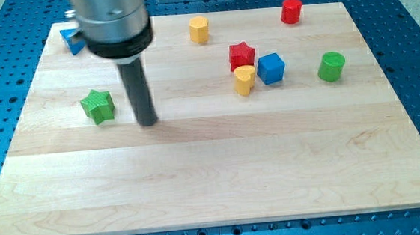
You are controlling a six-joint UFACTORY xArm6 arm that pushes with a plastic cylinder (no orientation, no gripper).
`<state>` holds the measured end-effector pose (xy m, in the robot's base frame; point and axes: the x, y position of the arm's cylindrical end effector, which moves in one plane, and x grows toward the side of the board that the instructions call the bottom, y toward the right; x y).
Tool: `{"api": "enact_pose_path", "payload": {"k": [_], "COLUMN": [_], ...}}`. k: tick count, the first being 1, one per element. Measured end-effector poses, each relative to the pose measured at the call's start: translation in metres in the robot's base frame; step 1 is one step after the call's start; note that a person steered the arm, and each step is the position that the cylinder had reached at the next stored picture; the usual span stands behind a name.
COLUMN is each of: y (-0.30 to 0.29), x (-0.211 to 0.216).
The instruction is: Place the blue cube into the green circle
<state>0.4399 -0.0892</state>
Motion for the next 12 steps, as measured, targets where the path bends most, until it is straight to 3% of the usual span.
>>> {"api": "enact_pose_path", "payload": {"k": [1,3,4,6,7,12], "y": [-0.038,-0.139,-0.143,-0.006,0.029,0.095], "x": [-0.025,-0.015,-0.015,-0.013,-0.013,-0.013]}}
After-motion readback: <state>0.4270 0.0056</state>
